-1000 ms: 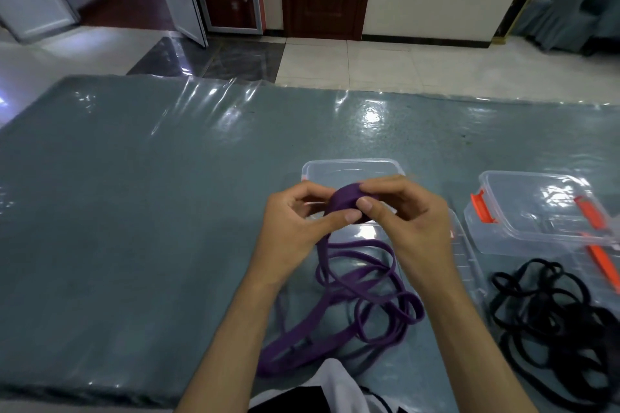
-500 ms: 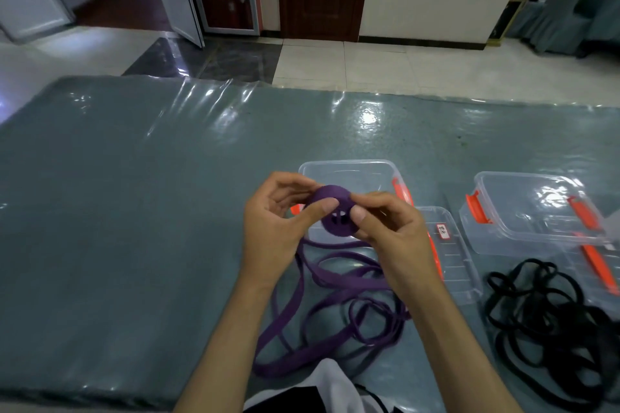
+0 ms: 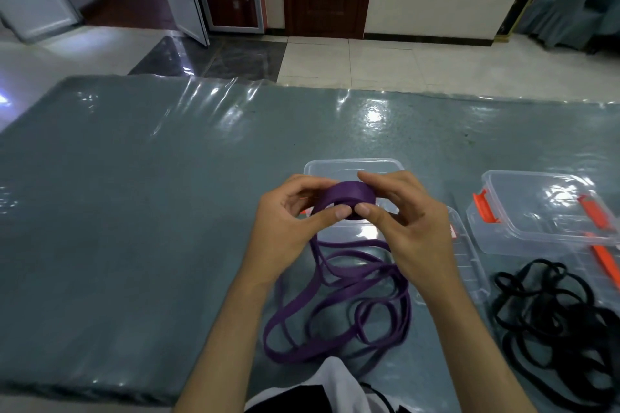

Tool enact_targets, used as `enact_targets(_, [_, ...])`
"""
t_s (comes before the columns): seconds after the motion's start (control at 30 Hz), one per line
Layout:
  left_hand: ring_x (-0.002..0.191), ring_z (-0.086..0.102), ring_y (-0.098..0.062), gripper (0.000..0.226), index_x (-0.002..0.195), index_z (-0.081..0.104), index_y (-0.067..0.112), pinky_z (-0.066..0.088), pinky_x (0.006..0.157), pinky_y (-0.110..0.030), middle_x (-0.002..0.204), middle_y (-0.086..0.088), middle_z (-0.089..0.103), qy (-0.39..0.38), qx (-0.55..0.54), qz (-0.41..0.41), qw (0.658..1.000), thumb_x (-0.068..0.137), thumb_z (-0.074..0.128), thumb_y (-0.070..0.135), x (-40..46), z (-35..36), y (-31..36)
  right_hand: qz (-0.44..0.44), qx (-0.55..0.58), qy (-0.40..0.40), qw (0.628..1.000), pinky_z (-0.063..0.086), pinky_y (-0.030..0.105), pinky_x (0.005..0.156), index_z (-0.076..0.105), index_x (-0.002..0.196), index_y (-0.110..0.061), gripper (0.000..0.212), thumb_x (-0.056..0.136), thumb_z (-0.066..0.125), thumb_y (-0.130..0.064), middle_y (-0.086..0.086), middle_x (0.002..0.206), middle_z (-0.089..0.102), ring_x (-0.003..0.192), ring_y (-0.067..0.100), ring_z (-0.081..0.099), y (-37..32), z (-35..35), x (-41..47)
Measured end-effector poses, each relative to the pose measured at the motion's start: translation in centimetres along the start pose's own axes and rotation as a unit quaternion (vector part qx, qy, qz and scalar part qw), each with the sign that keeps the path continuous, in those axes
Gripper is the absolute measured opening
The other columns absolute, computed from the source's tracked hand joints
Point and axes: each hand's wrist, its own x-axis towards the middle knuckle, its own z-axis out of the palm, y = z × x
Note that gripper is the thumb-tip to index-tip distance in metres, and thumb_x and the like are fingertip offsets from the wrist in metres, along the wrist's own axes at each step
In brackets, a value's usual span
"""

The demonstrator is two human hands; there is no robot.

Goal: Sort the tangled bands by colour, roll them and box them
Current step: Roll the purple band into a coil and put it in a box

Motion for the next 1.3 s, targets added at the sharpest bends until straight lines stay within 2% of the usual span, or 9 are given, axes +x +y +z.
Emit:
enact_targets(0.13, [0.099, 0.075, -0.017, 0.035, 0.098, 0.076, 0.032, 0.059, 0.094, -0.029, 0.1, 0.008, 0.075, -0.01, 0.13, 0.025, 0.991, 0.069, 0.096, 0.035, 0.3, -1.1, 0.4, -0.017, -0.07, -0.044, 0.996, 0.06, 0.02, 0.086, 0.072, 0.126, -0.021, 0.032, 0.094, 0.073, -0.018, -0.004, 0.115, 0.064, 0.109, 0.015, 0.067, -0.1, -0.7, 0.1])
enact_targets(0.27, [0.101, 0.075, -0.019, 0.035, 0.099, 0.075, 0.033, 0.06, 0.092, -0.029, 0.104, 0.008, 0.074, -0.027, 0.114, 0.022, 0.993, 0.07, 0.096, 0.037, 0.2, -1.4, 0.5, -0.037, -0.101, -0.05, 0.993, 0.062, 0.022, 0.082, 0.073, 0.125, -0.023, 0.03, 0.095, 0.071, -0.023, -0.008, 0.116, 0.07, 0.111, 0.015, 0.069, -0.6, -1.1, 0.5])
enact_targets(0.37, [0.102, 0.076, -0.02, 0.032, 0.101, 0.079, 0.036, 0.059, 0.092, -0.028, 0.106, 0.005, 0.075, -0.025, 0.067, 0.013, 0.997, 0.073, 0.095, 0.033, -0.1, -1.0, 0.4, -0.019, -0.062, -0.043, 0.997, 0.063, 0.029, 0.082, 0.073, 0.124, -0.028, 0.031, 0.093, 0.074, -0.024, -0.011, 0.114, 0.072, 0.111, 0.019, 0.07, -0.9, -1.0, 0.7])
enact_targets(0.5, [0.1, 0.077, -0.021, 0.037, 0.106, 0.081, 0.023, 0.058, 0.092, -0.025, 0.106, -0.001, 0.079, -0.01, -0.005, 0.004, 1.0, 0.072, 0.094, 0.027, -0.4, -0.4, 0.4, 0.004, 0.033, -0.018, 0.999, 0.063, 0.034, 0.087, 0.072, 0.127, -0.027, 0.039, 0.092, 0.079, -0.011, 0.002, 0.115, 0.071, 0.112, 0.027, 0.071, -0.7, -0.7, 0.5])
enact_targets(0.67, [0.093, 0.079, -0.021, 0.035, 0.103, 0.082, 0.023, 0.06, 0.083, -0.024, 0.1, -0.003, 0.081, 0.015, -0.022, 0.041, 0.999, 0.071, 0.095, 0.022, 0.6, 0.2, 1.8, 0.019, 0.13, 0.023, 0.991, 0.06, 0.054, 0.095, 0.076, 0.113, -0.018, 0.025, 0.091, 0.077, -0.008, 0.006, 0.112, 0.075, 0.11, 0.033, 0.073, -1.3, 0.3, 0.7])
enact_targets(0.83, [0.092, 0.079, -0.017, 0.034, 0.096, 0.077, 0.037, 0.06, 0.08, -0.021, 0.097, 0.003, 0.08, 0.063, -0.002, 0.118, 0.991, 0.07, 0.097, 0.034, 2.4, 0.8, 3.5, 0.048, 0.155, 0.012, 0.987, 0.063, 0.03, 0.073, 0.074, 0.097, -0.031, 0.023, 0.081, 0.088, -0.022, 0.011, 0.099, 0.078, 0.094, 0.024, 0.078, -4.2, -0.5, 3.6])
enact_targets(0.97, [0.099, 0.079, -0.018, 0.027, 0.1, 0.08, 0.034, 0.06, 0.084, -0.022, 0.104, 0.0, 0.081, 0.046, -0.063, 0.135, 0.988, 0.076, 0.093, 0.037, 4.3, 0.8, 5.9, 0.006, 0.184, 0.016, 0.983, 0.065, 0.035, 0.079, 0.076, 0.116, -0.027, 0.031, 0.086, 0.081, -0.021, 0.009, 0.111, 0.079, 0.106, 0.028, 0.076, -6.1, -0.4, 6.4])
enact_targets(1.1, [0.106, 0.077, -0.018, 0.029, 0.113, 0.081, 0.028, 0.059, 0.089, -0.022, 0.112, -0.001, 0.081, 0.006, -0.055, 0.147, 0.988, 0.084, 0.087, 0.027, 6.6, 0.0, 8.8, -0.013, 0.204, 0.039, 0.978, 0.065, 0.037, 0.081, 0.076, 0.115, -0.024, 0.026, 0.089, 0.078, -0.022, 0.006, 0.115, 0.078, 0.112, 0.027, 0.075, -7.7, 0.3, 9.2])
enact_targets(1.3, [0.096, 0.078, -0.015, 0.023, 0.103, 0.079, 0.028, 0.06, 0.083, -0.019, 0.102, 0.002, 0.081, 0.055, -0.007, 0.222, 0.973, 0.082, 0.088, 0.029, 9.0, -0.3, 15.0, -0.055, 0.236, 0.049, 0.969, 0.065, 0.038, 0.077, 0.073, 0.114, -0.019, 0.025, 0.09, 0.077, -0.02, 0.005, 0.114, 0.078, 0.109, 0.027, 0.076, -11.8, 0.7, 13.0])
